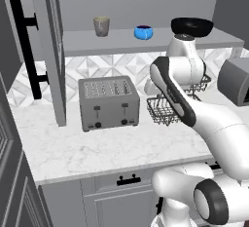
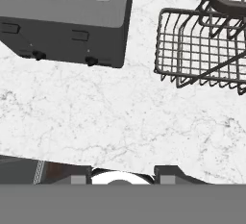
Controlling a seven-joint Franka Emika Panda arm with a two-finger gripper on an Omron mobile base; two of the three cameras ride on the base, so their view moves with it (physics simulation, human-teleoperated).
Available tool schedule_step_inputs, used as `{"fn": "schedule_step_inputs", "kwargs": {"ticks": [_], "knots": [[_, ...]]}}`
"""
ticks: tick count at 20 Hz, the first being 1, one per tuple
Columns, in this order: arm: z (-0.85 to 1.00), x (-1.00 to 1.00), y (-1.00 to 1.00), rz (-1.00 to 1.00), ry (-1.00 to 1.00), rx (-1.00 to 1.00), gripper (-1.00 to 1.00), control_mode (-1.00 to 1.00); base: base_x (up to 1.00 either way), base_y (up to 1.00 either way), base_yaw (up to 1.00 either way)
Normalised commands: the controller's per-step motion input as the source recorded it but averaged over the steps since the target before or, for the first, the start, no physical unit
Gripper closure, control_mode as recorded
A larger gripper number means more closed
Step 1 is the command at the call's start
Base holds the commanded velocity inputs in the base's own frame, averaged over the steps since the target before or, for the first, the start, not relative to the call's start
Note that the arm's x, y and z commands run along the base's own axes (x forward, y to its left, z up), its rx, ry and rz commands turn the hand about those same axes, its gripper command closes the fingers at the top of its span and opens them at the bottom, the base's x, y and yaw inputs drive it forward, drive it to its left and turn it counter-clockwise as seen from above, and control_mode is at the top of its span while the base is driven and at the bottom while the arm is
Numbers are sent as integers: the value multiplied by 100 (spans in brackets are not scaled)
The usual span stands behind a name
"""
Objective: Gather all objects into one cabinet and sort the glasses and bowls to opposite sides.
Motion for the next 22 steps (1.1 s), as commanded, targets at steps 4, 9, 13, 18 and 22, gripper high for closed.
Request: {"fn": "schedule_step_inputs", "kwargs": {"ticks": [4, 9, 13, 18, 22], "knots": [[0, 0, 0, 0, 0, 0, -100, 100, 0, 0, 0], [0, 0, 0, 0, 0, 0, -100, 100, 0, 0, 0], [0, 0, 0, 0, 0, 0, -100, 100, -80, -5, 0], [0, 0, 0, 0, 0, 0, -100, 100, -100, -17, 0], [0, 0, 0, 0, 0, 0, -100, 100, -94, -45, -5]]}}
